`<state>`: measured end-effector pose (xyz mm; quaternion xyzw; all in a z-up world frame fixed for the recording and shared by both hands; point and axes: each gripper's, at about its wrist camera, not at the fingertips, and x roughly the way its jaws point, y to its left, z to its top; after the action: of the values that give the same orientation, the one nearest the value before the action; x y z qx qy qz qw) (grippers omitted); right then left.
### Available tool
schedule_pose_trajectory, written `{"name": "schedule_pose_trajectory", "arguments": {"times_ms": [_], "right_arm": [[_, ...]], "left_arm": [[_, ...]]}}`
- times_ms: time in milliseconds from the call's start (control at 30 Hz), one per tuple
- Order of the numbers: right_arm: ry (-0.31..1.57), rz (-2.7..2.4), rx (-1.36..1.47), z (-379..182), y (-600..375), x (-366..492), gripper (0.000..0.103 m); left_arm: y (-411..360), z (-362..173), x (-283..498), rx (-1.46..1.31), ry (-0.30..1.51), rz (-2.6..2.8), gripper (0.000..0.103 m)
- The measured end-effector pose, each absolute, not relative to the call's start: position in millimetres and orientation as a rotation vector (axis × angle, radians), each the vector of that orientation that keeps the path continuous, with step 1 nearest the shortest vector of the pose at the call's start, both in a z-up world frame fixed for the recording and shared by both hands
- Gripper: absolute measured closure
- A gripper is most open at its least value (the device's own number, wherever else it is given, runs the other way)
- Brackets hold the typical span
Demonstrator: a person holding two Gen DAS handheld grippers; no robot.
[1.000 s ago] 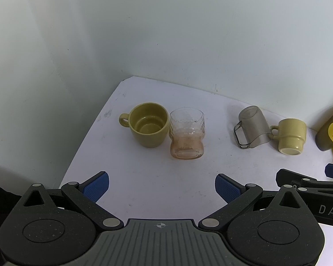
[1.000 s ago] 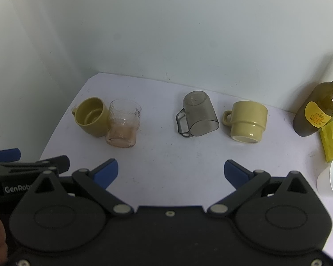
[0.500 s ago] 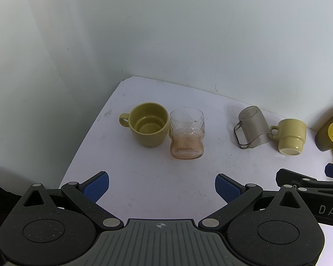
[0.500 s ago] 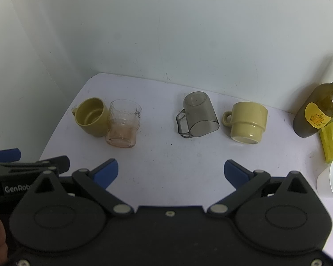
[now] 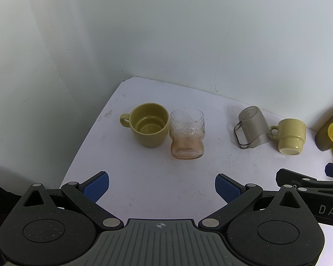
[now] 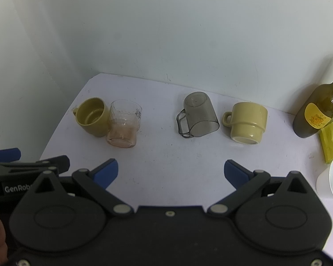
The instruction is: Flip cup upright
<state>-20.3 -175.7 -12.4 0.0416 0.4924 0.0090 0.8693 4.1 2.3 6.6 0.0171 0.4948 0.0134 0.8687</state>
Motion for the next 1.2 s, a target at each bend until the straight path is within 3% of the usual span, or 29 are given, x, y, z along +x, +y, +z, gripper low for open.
{"name": "schedule_pose_trajectory", "arguments": {"times_ms": [1200], "right_arm": [[1.014,-0.03,0.068,-6,-191,-44,0.0]], "left_arm": [[-12,-2,-11,0.053,1.069,-0.017,0.0]]}}
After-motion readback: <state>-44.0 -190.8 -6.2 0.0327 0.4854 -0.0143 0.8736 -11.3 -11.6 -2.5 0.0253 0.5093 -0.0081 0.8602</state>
